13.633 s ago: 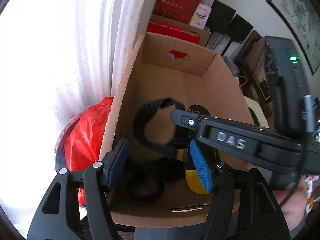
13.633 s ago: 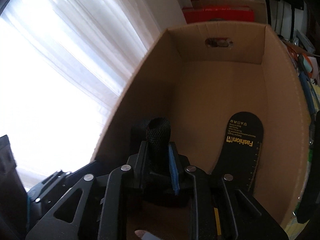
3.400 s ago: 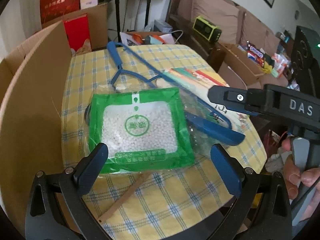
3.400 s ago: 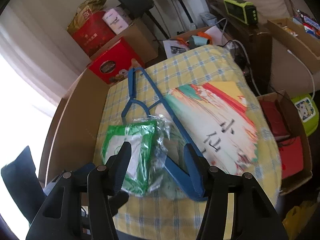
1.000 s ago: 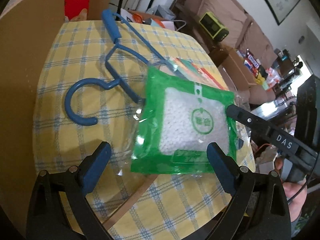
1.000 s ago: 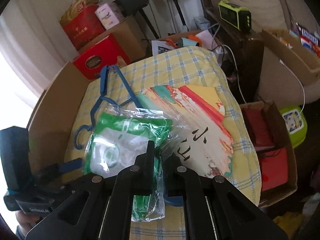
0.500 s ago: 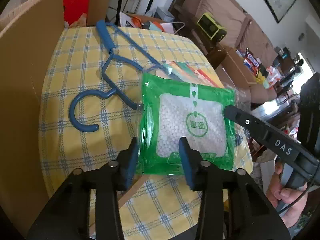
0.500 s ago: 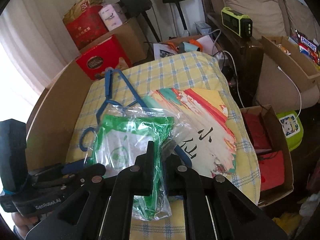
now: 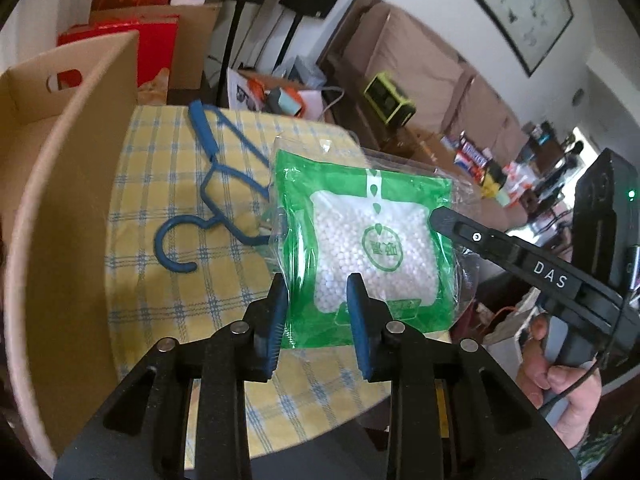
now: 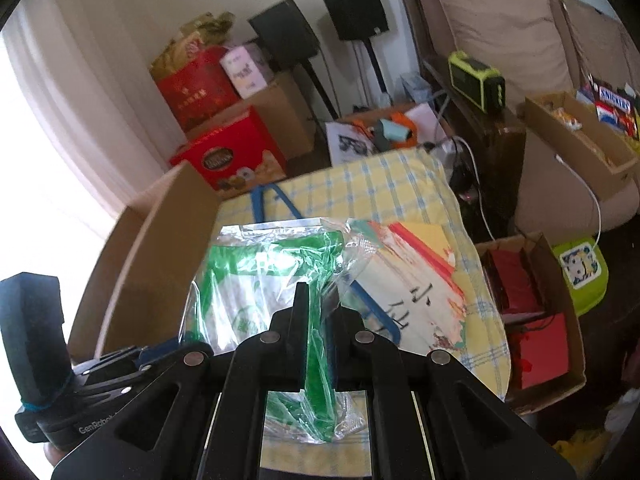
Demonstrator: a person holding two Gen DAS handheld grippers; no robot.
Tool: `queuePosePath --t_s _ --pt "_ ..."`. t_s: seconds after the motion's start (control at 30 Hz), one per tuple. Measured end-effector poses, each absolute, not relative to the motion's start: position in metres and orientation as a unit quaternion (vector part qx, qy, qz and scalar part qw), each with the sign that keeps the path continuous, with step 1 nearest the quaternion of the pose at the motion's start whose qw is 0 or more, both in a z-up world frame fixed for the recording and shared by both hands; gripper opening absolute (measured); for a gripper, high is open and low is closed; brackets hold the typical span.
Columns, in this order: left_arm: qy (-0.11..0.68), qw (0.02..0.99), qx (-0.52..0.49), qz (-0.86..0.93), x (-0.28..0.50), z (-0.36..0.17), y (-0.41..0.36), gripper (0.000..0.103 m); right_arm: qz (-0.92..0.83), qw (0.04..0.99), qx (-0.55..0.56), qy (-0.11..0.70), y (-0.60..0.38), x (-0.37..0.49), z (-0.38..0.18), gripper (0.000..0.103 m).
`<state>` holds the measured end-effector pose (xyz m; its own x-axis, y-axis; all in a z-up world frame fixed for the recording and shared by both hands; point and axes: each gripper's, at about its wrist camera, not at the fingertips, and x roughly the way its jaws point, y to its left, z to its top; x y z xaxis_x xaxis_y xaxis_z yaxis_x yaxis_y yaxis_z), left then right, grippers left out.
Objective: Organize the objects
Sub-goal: 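Lift and carry the green bag with the left gripper over the box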
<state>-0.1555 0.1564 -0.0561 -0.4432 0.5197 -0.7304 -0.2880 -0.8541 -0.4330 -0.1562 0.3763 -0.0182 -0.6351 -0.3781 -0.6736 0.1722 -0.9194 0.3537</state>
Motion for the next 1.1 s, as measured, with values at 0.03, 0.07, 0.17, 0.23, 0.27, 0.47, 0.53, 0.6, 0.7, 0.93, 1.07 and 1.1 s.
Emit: queuePosePath --t_s 0.03,0.07,0.17,0.23,0.27,0.47,0.53,0.6,0.7,0.93,1.07,1.1 --pt "-0.13 0.241 -0.466 0.841 -0.152 -0.05 0.152 0.026 -0.898 0.156 0.394 -0.123 0.372 -0.153 -0.012 0.006" --pt "-0.132 0.242 -0.464 0.842 -0.15 -0.046 0.15 0.026 -0.9 0.158 0.39 -0.117 0.369 -0.151 -0.006 0.006" --pt "-0.142 0.246 -0.453 0.845 -0.142 -0.032 0.141 0.026 -0.905 0.164 0.378 -0.108 0.358 -0.144 0.012 0.006" --pt "-0.147 0.246 -0.445 0.848 -0.137 -0.023 0.136 0.026 -0.906 0.17 0.372 -0.11 0.354 -0.14 0.02 0.006" --pt "-0.152 0.247 -0.441 0.849 -0.134 -0.018 0.131 0.026 -0.906 0.174 0.37 -0.111 0.351 -0.138 0.024 0.006" --pt "-0.17 0.245 -0.415 0.86 -0.118 0.009 0.102 0.026 -0.904 0.199 0.36 -0.112 0.335 -0.129 0.04 0.006" --pt "-0.173 0.241 -0.408 0.864 -0.114 0.015 0.091 0.026 -0.903 0.21 0.357 -0.111 0.326 -0.127 0.045 0.006" --pt "-0.176 0.237 -0.404 0.866 -0.112 0.019 0.08 0.026 -0.903 0.22 0.354 -0.108 0.315 -0.124 0.05 0.006" --pt "-0.183 0.229 -0.397 0.87 -0.107 0.025 0.061 0.026 -0.901 0.235 0.351 -0.103 0.297 -0.121 0.055 0.006" --pt "-0.187 0.198 -0.384 0.882 -0.096 0.036 0.01 0.026 -0.891 0.272 0.352 -0.091 0.248 -0.12 0.057 0.006" --pt "-0.182 0.18 -0.387 0.886 -0.095 0.034 -0.015 0.026 -0.882 0.291 0.361 -0.086 0.219 -0.123 0.052 0.006" --pt "-0.184 0.176 -0.388 0.886 -0.095 0.033 -0.022 0.026 -0.879 0.296 0.365 -0.086 0.211 -0.124 0.05 0.006"
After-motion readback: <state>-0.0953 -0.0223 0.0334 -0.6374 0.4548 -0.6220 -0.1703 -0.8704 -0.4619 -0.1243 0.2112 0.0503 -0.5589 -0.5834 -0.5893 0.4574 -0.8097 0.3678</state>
